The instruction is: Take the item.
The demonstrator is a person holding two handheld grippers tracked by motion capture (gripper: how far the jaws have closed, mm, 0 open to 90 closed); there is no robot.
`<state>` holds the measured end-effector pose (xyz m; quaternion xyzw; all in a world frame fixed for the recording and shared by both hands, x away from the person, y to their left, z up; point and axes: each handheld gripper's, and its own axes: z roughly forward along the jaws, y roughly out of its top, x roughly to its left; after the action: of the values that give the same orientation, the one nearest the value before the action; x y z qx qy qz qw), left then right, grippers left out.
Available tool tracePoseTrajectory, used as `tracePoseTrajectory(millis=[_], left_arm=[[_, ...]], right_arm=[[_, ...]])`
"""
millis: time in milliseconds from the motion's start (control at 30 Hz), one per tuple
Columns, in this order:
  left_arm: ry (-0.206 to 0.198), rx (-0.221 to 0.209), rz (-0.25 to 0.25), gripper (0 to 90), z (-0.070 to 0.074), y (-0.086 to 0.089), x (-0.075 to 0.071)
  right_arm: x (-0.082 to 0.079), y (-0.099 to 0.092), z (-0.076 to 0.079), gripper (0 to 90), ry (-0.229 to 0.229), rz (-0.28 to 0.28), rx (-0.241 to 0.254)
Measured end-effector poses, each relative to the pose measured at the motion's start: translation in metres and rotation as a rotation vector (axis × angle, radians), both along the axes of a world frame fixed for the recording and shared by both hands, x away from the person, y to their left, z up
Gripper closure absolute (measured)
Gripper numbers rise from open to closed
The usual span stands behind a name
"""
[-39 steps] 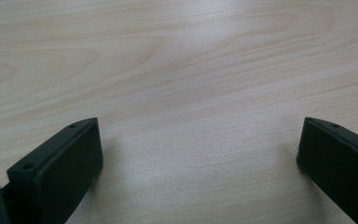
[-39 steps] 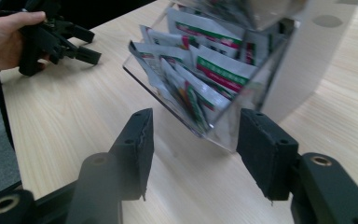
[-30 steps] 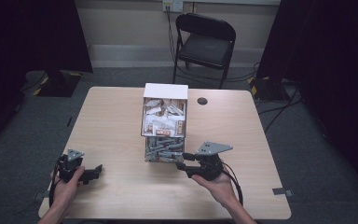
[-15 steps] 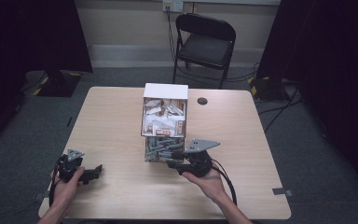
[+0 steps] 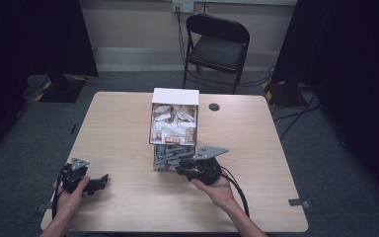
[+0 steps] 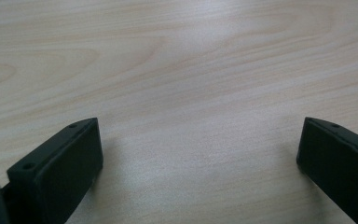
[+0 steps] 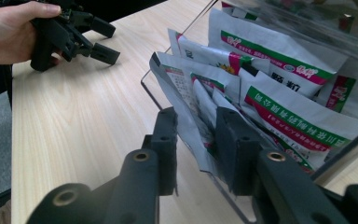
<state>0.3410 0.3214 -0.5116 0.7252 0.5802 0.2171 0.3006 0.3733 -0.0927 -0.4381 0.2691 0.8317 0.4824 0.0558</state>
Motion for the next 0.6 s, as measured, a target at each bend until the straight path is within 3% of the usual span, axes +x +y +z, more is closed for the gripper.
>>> tracePoseTrajectory(millis=[200, 433, 600], left_arm=[[0.000, -0.002, 0.002, 0.0, -0.0001, -0.0002, -0.0001], [0.000, 0.001, -0.001, 0.0, 0.0000, 0.0001, 0.0000], [0.000, -0.001, 0.000, 0.0, 0.0000, 0.0000, 0.0000]], right_arm=[[0.0014, -0.0010, -0.0004, 77.3, -0.010, -0.013, 0.005], [0.0000, 0.0011, -0.0021, 73.2, -0.021, -0.005, -0.004], [-0.0001, 0.0016, -0.0021, 77.0, -0.019, -0.007, -0.006]])
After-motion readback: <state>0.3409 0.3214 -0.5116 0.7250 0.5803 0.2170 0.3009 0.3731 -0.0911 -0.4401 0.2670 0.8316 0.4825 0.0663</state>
